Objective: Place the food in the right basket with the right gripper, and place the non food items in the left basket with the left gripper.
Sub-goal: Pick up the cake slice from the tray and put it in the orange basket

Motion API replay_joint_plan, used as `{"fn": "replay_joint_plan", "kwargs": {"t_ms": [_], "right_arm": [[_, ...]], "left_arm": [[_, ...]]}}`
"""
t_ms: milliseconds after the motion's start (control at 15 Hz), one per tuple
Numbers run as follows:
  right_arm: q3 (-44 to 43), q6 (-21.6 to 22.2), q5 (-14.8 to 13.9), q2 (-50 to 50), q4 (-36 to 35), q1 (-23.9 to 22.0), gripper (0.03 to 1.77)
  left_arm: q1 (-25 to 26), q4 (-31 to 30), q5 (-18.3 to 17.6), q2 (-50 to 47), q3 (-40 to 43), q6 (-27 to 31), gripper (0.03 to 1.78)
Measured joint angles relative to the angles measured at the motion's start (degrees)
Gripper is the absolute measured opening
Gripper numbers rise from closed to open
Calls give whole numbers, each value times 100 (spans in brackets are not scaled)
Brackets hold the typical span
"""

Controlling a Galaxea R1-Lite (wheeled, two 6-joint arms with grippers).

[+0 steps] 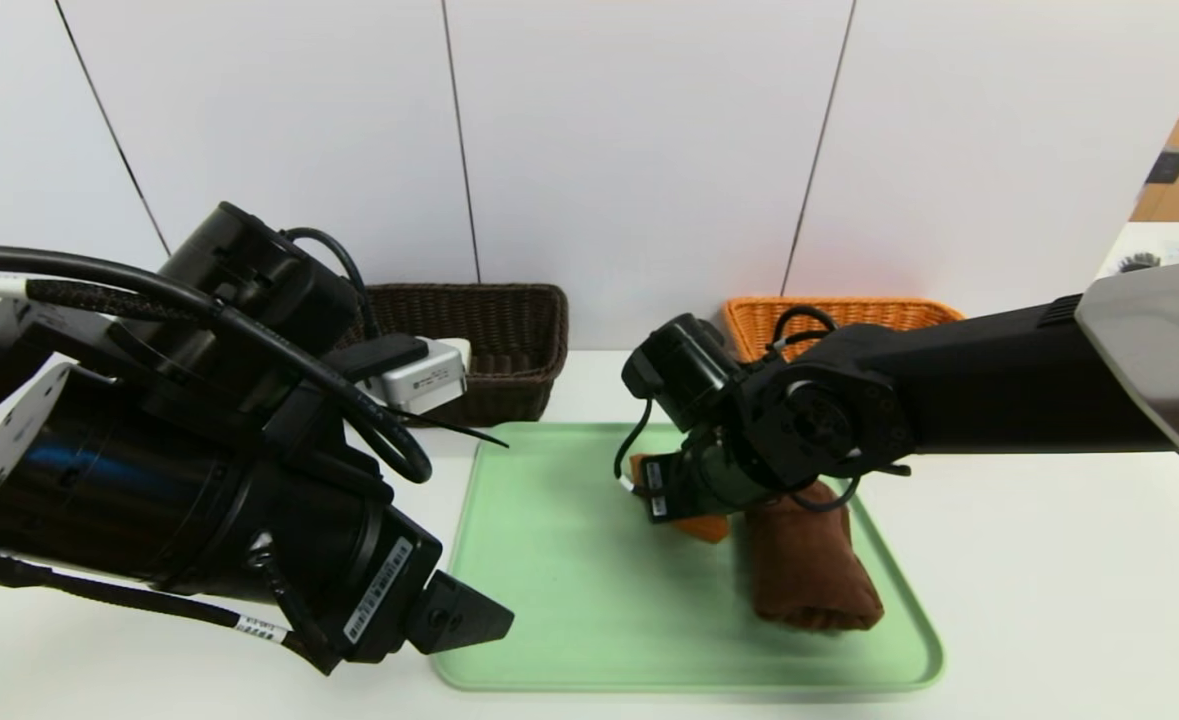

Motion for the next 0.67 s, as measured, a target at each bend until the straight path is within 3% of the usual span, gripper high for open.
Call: {"fn": "replay_joint_plan", "kwargs": {"t_ms": [267, 667], "right_arm": [[-20, 0, -18, -41, 5, -4, 88], [-328, -22, -10, -549, 2, -100, 86]], "left_arm": [[0, -2, -6, -7, 2, 11, 169], [0, 0, -9, -55, -2, 6, 169]]}}
